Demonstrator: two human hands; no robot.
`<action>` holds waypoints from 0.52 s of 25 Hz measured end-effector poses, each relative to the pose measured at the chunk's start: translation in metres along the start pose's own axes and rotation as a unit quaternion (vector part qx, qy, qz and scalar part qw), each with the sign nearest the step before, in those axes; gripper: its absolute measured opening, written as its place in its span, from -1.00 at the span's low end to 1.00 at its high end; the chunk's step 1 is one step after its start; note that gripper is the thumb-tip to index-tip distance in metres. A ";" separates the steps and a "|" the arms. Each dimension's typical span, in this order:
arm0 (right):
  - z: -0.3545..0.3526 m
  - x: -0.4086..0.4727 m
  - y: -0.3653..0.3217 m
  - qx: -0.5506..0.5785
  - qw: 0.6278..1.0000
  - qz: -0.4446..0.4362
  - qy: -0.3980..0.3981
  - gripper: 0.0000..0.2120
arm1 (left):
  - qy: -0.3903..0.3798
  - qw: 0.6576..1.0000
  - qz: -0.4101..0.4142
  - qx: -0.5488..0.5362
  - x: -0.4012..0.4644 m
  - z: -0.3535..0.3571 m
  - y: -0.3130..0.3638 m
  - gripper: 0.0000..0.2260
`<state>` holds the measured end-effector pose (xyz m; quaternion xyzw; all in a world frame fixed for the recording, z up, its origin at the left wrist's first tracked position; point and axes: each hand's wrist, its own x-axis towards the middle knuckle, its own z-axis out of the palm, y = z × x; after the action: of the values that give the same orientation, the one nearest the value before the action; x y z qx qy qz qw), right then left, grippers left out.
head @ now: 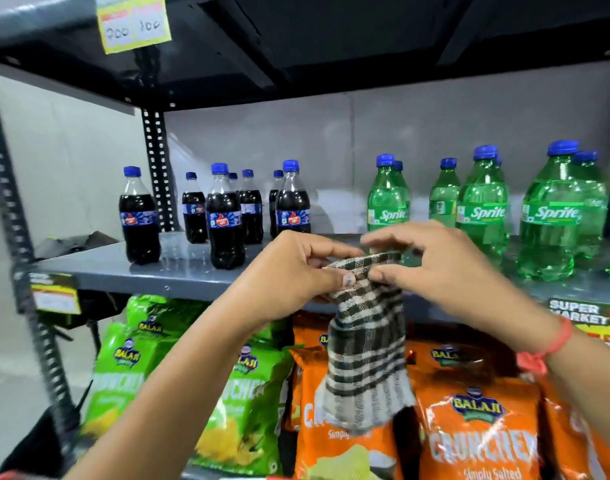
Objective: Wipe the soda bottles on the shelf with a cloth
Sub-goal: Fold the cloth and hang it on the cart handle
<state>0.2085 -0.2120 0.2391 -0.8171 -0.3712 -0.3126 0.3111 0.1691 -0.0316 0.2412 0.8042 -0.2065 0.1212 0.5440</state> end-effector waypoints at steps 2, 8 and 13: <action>0.002 0.008 0.000 0.032 0.996 -0.014 -0.087 -0.84 | 0.037 0.998 -0.031 0.032 -0.017 0.004 -0.001 -0.77; 0.013 0.000 -0.005 0.031 0.977 -0.154 -0.143 -0.89 | 0.202 0.961 -0.114 0.152 -0.065 0.035 -0.004 -0.93; 0.024 -0.028 -0.009 0.081 0.947 -0.222 -0.218 -0.81 | 0.314 0.891 -0.114 0.308 -0.111 0.072 0.000 -0.91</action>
<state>0.1929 -0.2008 0.2057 -0.7341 -0.6263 -0.1570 0.2101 0.0688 -0.0763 0.1670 0.8693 0.1162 0.3623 0.3155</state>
